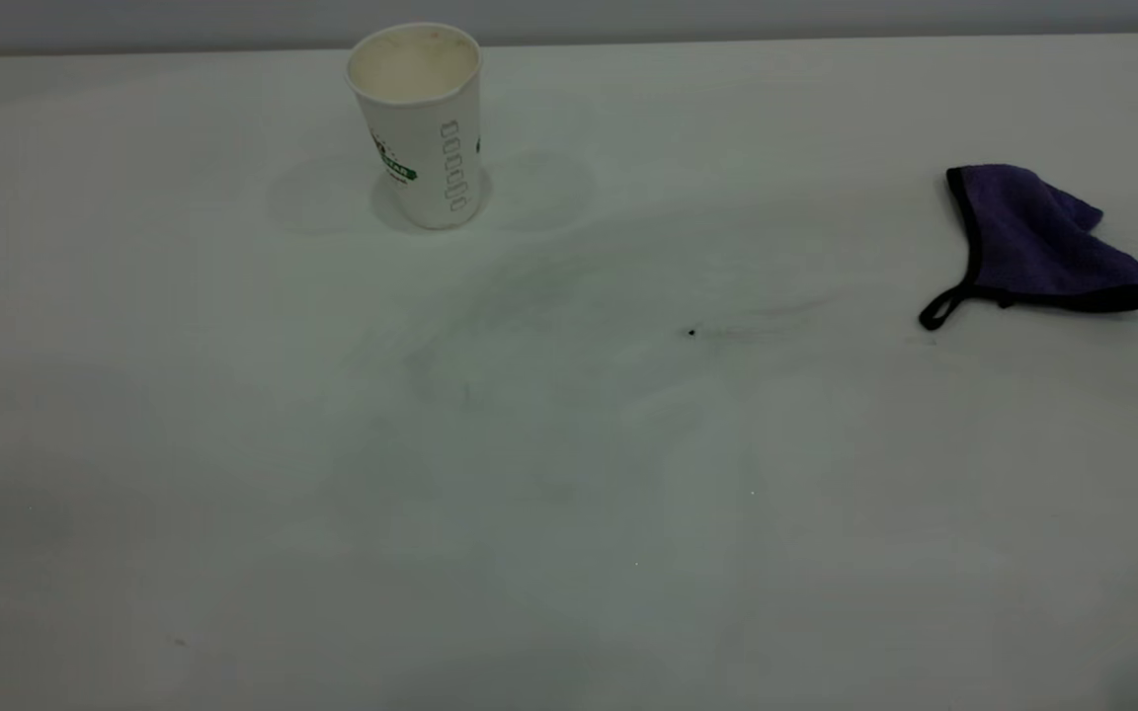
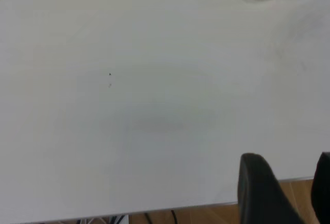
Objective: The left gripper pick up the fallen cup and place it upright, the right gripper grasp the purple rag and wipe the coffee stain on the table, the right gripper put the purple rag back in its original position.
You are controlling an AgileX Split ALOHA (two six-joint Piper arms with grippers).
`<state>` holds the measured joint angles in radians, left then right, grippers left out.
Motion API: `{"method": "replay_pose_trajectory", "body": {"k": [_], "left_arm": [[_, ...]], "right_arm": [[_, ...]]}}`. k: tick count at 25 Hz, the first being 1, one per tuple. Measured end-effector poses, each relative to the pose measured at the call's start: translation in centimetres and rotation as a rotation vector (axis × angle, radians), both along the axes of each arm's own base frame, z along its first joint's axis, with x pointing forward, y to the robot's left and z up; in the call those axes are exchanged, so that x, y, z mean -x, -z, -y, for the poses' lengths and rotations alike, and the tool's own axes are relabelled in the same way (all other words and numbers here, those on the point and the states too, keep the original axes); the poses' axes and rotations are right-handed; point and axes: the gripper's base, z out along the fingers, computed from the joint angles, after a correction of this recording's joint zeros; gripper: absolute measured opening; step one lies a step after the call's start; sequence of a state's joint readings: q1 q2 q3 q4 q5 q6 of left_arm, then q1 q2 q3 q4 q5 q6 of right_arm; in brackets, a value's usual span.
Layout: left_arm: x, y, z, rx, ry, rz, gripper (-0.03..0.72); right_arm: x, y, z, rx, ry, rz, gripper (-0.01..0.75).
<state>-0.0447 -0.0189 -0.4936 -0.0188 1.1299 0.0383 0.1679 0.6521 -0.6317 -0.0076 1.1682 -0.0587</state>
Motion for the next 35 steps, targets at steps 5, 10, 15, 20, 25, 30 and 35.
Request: {"method": "replay_pose_trajectory", "body": {"k": [5, 10, 15, 20, 25, 30, 35], "left_arm": [[0.0, 0.0, 0.0, 0.0, 0.0, 0.0, 0.317], [0.0, 0.0, 0.0, 0.0, 0.0, 0.0, 0.317], [0.0, 0.0, 0.0, 0.0, 0.0, 0.0, 0.317], [0.0, 0.0, 0.0, 0.0, 0.0, 0.0, 0.317], [0.0, 0.0, 0.0, 0.0, 0.0, 0.0, 0.317], [0.0, 0.0, 0.0, 0.0, 0.0, 0.0, 0.317], [0.0, 0.0, 0.0, -0.001, 0.001, 0.0, 0.317]], "right_arm": [[3.8, 1.3, 0.6, -0.059, 0.054, 0.136, 0.679], [6.2, 2.1, 1.0, -0.075, 0.1, 0.278, 0.674], [7.5, 2.1, 1.1, -0.081, 0.132, 0.381, 0.664], [8.7, 2.0, 1.1, -0.084, 0.148, 0.47, 0.655], [9.5, 2.0, 1.1, -0.088, 0.148, 0.526, 0.644], [9.5, 2.0, 1.1, -0.088, 0.149, 0.528, 0.633], [9.5, 2.0, 1.1, -0.088, 0.149, 0.528, 0.605]]}}
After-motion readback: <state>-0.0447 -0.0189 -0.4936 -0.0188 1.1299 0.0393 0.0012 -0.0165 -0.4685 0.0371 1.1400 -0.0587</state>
